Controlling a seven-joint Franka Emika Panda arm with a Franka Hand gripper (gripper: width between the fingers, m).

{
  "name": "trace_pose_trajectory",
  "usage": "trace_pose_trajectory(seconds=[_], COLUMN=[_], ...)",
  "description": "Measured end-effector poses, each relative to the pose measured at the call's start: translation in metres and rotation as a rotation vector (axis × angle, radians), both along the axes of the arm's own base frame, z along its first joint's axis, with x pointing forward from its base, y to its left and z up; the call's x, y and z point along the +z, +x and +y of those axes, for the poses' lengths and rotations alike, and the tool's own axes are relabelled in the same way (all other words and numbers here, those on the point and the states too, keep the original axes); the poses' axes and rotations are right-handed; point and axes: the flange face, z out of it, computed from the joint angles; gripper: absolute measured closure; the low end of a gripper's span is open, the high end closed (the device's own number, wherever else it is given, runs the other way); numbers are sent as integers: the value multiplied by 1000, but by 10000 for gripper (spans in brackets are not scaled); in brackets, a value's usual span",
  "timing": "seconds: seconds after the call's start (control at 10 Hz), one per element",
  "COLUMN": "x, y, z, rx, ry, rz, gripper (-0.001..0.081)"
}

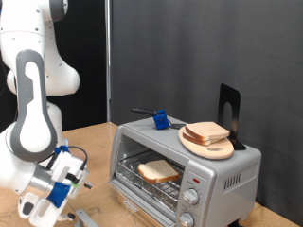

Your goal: Make a piece of toast with the oven

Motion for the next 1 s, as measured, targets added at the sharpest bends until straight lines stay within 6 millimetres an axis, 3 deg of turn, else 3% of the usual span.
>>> trace_pose_trajectory(seconds=[0.3, 1.0], x=[17, 94], y=[-4, -1], z=[11, 30], rx=[38, 18], ry=[84, 202], rz=[4, 25], gripper=[1, 1])
